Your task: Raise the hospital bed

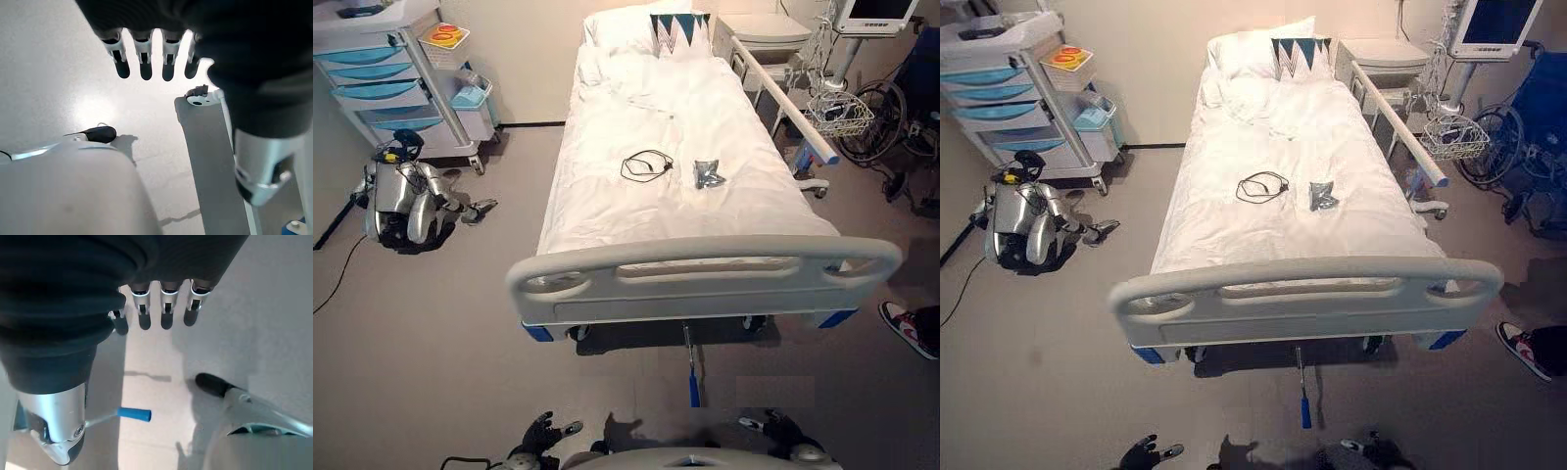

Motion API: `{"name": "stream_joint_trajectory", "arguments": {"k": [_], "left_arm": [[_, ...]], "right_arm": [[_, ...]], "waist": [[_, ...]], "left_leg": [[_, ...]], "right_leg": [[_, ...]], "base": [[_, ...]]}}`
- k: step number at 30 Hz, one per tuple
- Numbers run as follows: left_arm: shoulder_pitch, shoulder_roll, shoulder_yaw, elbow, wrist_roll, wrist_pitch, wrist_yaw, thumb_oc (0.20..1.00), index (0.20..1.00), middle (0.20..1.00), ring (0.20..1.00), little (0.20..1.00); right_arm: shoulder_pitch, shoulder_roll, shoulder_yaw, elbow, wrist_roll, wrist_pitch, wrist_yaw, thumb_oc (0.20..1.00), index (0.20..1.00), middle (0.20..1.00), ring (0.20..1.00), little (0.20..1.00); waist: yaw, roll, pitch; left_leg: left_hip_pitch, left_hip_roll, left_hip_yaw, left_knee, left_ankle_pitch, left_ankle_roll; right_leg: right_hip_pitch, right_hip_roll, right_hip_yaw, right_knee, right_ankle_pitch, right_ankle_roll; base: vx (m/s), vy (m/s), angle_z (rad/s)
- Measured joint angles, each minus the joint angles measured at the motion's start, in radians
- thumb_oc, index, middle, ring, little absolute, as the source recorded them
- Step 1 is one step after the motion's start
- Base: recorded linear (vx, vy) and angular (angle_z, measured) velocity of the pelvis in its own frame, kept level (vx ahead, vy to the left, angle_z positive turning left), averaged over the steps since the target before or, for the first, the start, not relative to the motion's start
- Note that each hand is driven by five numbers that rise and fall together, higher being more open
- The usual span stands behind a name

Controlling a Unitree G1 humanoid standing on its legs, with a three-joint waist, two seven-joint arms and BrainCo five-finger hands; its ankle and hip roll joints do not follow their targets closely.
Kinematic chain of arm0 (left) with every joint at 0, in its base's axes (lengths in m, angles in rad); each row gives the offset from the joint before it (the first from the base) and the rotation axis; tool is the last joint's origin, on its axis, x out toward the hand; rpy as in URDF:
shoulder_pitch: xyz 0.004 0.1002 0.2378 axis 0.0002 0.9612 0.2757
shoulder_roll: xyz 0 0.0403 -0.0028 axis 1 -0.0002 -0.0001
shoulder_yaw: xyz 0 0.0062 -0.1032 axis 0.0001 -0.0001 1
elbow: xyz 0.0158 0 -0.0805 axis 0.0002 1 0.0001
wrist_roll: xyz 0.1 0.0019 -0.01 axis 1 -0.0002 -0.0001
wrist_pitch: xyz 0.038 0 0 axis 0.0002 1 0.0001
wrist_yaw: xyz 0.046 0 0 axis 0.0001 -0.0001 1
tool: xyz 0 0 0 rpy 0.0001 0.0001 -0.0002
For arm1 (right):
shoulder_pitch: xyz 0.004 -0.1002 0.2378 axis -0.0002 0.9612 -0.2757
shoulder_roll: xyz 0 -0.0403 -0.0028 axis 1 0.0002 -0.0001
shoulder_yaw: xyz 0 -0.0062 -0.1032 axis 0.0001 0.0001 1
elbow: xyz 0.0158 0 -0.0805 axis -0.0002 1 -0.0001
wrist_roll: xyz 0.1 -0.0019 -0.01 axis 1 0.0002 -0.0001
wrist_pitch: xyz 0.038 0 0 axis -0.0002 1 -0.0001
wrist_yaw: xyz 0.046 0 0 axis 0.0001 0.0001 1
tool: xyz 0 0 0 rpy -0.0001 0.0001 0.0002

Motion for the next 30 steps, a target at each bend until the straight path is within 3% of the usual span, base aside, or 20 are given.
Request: {"name": "stream_joint_trajectory", "arguments": {"k": [22, 27, 30], "left_arm": [[0.012, -0.008, -0.001, 0.017, -0.015, 0.0, 0.0, 1.0, 1.0, 1.0, 1.0, 1.0], [-0.001, -0.009, -0.006, -0.009, -0.045, 0.0, 0.004, 1.0, 1.0, 1.0, 1.0, 1.0], [-0.047, -0.009, -0.013, -0.056, -0.051, -0.002, 0.019, 1.0, 1.0, 1.0, 1.0, 1.0]], "right_arm": [[-0.008, 0.0, -0.003, -0.006, 0.052, 0.0, -0.001, 1.0, 1.0, 1.0, 1.0, 1.0], [-0.043, -0.003, -0.002, -0.015, 0.06, -0.002, -0.014, 1.0, 1.0, 1.0, 1.0, 1.0], [-0.105, -0.011, 0.011, -0.05, 0.06, -0.006, -0.03, 1.0, 1.0, 1.0, 1.0, 1.0]], "waist": [[0.001, 0.018, -0.026], [0.0, 0.034, 0.02], [-0.001, 0.046, 0.097]], "left_leg": [[-0.028, 0.001, 0.003, 0.003, 0.0, 0.0], [-0.062, 0.002, 0.0, 0.014, 0.0, 0.0], [-0.126, 0.002, -0.005, 0.046, 0.009, -0.001]], "right_leg": [[-0.025, 0.002, 0.01, 0.0, -0.002, 0.003], [-0.056, 0.003, 0.012, 0.003, 0.001, 0.0], [-0.12, 0.003, 0.015, 0.026, 0.013, -0.013]], "base": [[-0.02, -0.007, 0.0], [-0.11, -0.013, 0.0], [-0.17, 0.006, 0.02]]}}
